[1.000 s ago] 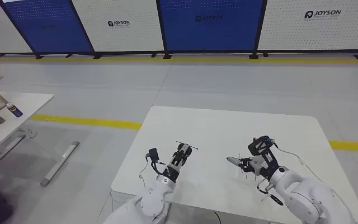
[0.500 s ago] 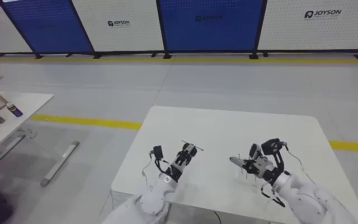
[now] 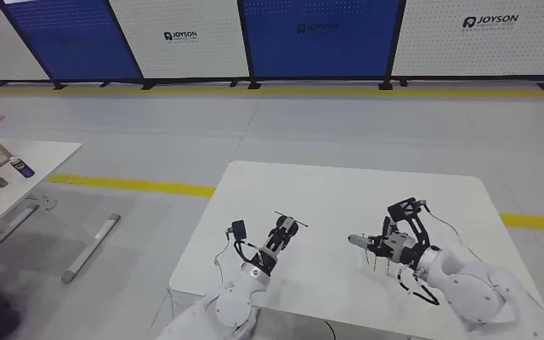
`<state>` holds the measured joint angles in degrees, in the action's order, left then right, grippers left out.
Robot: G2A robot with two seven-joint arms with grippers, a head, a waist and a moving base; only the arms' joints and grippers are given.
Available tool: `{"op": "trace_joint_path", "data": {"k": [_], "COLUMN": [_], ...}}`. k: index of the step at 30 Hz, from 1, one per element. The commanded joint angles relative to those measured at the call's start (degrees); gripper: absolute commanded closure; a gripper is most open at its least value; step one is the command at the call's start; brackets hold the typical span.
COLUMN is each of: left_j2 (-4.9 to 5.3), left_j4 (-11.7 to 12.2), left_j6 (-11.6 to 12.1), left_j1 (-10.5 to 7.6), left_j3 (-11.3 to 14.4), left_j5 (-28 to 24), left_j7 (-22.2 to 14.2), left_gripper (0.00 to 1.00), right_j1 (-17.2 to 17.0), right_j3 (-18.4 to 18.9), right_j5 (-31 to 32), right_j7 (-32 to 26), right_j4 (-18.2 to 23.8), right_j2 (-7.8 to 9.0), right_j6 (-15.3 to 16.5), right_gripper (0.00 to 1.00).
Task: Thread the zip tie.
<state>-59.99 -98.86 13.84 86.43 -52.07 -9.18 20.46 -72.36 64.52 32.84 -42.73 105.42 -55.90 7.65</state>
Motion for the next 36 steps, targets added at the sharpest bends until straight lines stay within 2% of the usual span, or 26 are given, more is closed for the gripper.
{"op": "trace_joint_path", "data": {"k": [1, 3, 5, 7, 10, 12, 27, 30, 32, 36], "left_j2": [0.0, 0.0, 0.0, 0.0, 0.0, 0.0, 0.0, -0.22, -0.46, -0.73], "left_j4": [0.0, 0.0, 0.0, 0.0, 0.0, 0.0, 0.0, -0.12, -1.3, -5.9], "left_j6": [0.0, 0.0, 0.0, 0.0, 0.0, 0.0, 0.0, -0.59, -0.87, -0.66], "left_j1": [0.0, 0.0, 0.0, 0.0, 0.0, 0.0, 0.0, -0.14, -0.37, 0.07], "left_j3": [0.0, 0.0, 0.0, 0.0, 0.0, 0.0, 0.0, -0.1, -0.53, -1.99], "left_j5": [0.0, 0.0, 0.0, 0.0, 0.0, 0.0, 0.0, -1.87, -3.14, -5.06], "left_j7": [0.0, 0.0, 0.0, 0.0, 0.0, 0.0, 0.0, -1.31, -1.48, -0.94], "left_gripper": [1.0, 1.0, 1.0, 1.0, 1.0, 1.0, 1.0, 1.0, 1.0, 1.0], "right_j1": [3.12, 5.84, 9.39, 13.04, 17.24, 20.23, 20.23, 20.23, 20.23, 20.23], "right_j3": [-0.75, -1.18, -1.99, -4.46, -8.25, -11.26, -11.26, -11.26, -11.26, -11.26], "right_j5": [2.29, 3.91, 5.15, 8.71, 10.49, 14.22, 14.22, 14.22, 14.22, 14.22], "right_j7": [-9.13, -15.01, -21.42, -28.76, -34.94, -36.49, -36.49, -36.49, -36.49, -36.49], "right_j4": [2.42, 3.37, 3.77, 3.63, 1.94, 1.72, 1.72, 1.72, 1.72, 1.72], "right_j2": [0.01, 0.01, -0.17, -0.42, -1.14, -1.68, -1.68, -1.68, -1.68, -1.68], "right_j6": [-2.83, -4.41, -7.36, -8.84, -9.59, -8.06, -8.06, -8.06, -8.06, -8.06], "right_gripper": [0.0, 0.0, 0.0, 0.0, 0.0, 0.0, 0.0, 0.0, 0.0, 0.0]}}
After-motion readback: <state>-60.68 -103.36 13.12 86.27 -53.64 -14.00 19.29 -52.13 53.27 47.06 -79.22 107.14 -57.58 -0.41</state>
